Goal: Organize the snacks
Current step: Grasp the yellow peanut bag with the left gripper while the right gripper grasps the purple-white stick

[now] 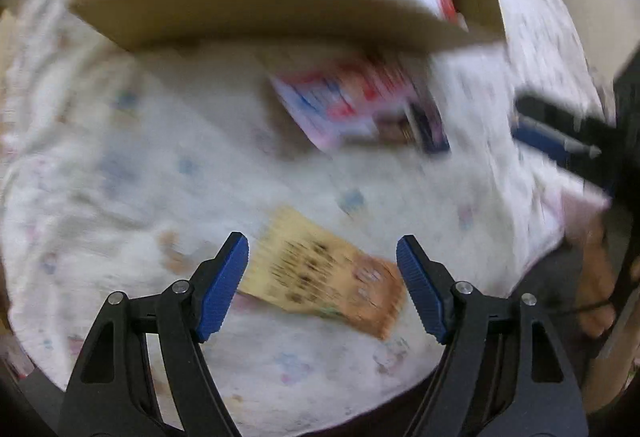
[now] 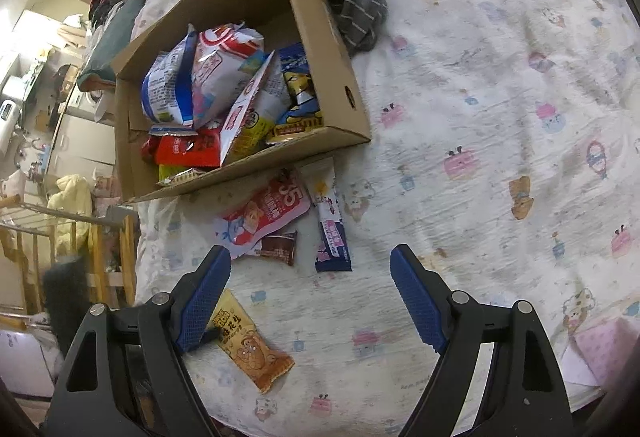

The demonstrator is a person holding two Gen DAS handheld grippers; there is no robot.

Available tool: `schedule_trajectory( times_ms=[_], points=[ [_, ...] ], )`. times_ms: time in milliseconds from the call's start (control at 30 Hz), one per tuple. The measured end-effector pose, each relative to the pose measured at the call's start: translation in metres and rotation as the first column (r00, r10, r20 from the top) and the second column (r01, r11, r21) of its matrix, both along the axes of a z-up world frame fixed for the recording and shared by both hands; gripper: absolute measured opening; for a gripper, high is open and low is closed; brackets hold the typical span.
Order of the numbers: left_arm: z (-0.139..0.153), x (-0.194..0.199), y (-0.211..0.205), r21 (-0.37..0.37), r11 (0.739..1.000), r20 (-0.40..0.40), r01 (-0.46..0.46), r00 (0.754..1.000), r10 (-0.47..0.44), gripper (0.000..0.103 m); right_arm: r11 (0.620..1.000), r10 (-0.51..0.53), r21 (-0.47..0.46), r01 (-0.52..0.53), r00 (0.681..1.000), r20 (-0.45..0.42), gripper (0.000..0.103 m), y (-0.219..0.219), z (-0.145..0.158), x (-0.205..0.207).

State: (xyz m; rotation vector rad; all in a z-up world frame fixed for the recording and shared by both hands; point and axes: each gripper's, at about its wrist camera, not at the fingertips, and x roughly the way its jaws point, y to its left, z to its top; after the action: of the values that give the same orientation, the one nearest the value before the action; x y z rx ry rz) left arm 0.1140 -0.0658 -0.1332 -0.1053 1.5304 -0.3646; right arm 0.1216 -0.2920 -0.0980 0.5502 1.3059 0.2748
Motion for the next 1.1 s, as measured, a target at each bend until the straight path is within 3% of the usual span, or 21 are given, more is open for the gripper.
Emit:
schedule_trajectory(
  times_ms=[67,300,433,500,633,767,833,933,1000,1100],
  points=[
    [-0.012,-0.008,-0.005,0.032,0.999,-0.043,-0.009,0.999,0.011,0.074,1.000,0.001,0.000,-0.001,1.000,-0.004,0.084,-0.001,-0.001,0.000],
    [-0.022,-0.017,-0.002,0.004,0.989,-0.123,-0.151,0.981,0.150,0.080,1.000,-0.009,-0.006,0.009,1.000,-0.011,0.084,-0.009,-0.003,0.000],
    [-0.010,-0.023,0.007,-0.039,0.967,-0.139,-0.250,0.960,0.243,0.080,1.000,-0.013,-0.003,0.013,1.000,-0.008,0.084,-0.014,-0.003,0.000],
    [-0.013,-0.026,0.008,-0.010,0.958,-0.144,-0.287,0.948,0.282,0.081,1.000,-0.015,-0.007,0.015,1.000,-0.013,0.084,-0.017,-0.004,0.000],
    [-0.041,-0.026,0.002,0.046,0.935,-0.226,-0.351,0.908,0.352,0.086,1.000,-0.023,0.005,0.023,0.999,-0.024,0.084,-0.018,-0.006,0.002],
    [-0.049,-0.024,-0.006,0.087,0.936,-0.194,-0.342,0.916,0.352,0.088,1.000,-0.009,-0.002,0.009,1.000,-0.010,0.084,-0.012,-0.002,0.003],
    [-0.045,-0.026,-0.018,0.098,0.960,-0.142,-0.262,0.951,0.274,0.088,1.000,-0.007,-0.019,0.007,1.000,-0.014,0.084,-0.011,-0.004,0.003],
    [-0.044,-0.032,-0.028,0.142,0.971,-0.105,-0.195,0.972,0.210,0.072,0.998,-0.012,-0.060,0.010,0.999,-0.036,0.084,-0.009,-0.011,0.005],
    [-0.042,-0.035,-0.029,0.160,0.975,-0.100,-0.154,0.980,0.172,0.056,0.998,-0.001,-0.058,-0.003,0.998,-0.061,0.081,-0.005,-0.017,0.010],
    [-0.040,-0.035,-0.019,0.150,0.981,-0.100,-0.127,0.985,0.142,0.047,0.998,0.021,-0.065,-0.027,0.996,-0.088,0.070,0.002,-0.026,0.020]
  ],
)
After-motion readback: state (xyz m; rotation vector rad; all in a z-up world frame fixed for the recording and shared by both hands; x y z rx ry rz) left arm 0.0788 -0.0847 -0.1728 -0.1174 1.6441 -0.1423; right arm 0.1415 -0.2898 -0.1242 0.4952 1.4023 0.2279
